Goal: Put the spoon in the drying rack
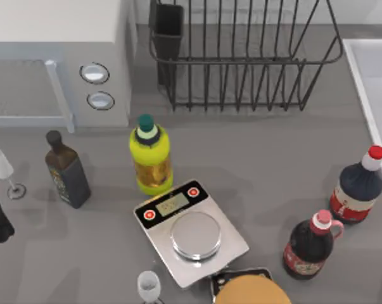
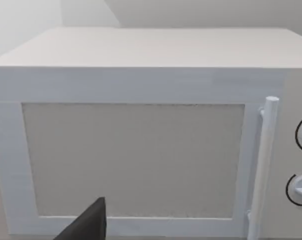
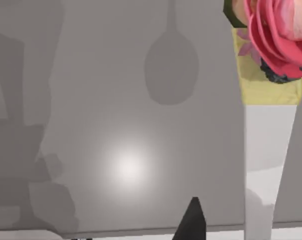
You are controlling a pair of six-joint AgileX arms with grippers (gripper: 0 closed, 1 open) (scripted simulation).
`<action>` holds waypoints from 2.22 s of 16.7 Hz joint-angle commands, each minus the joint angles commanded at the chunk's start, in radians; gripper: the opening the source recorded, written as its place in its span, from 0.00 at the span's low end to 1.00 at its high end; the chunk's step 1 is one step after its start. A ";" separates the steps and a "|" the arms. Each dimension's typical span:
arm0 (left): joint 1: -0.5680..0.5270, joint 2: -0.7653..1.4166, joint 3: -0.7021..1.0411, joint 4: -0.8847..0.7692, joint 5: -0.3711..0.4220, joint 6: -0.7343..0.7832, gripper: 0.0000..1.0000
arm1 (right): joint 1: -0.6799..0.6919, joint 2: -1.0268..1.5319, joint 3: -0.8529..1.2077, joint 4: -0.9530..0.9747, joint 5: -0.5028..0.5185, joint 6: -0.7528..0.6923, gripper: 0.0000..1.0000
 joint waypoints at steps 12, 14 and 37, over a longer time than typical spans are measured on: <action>0.000 0.000 0.000 0.000 0.000 0.000 1.00 | 0.880 0.033 0.008 0.733 0.514 0.394 0.00; 0.000 0.000 0.000 0.000 0.000 0.000 1.00 | 1.053 0.040 0.002 0.881 0.619 0.458 0.00; 0.000 0.000 0.000 0.000 0.000 0.000 1.00 | 1.457 0.262 -0.014 1.721 0.881 0.590 0.00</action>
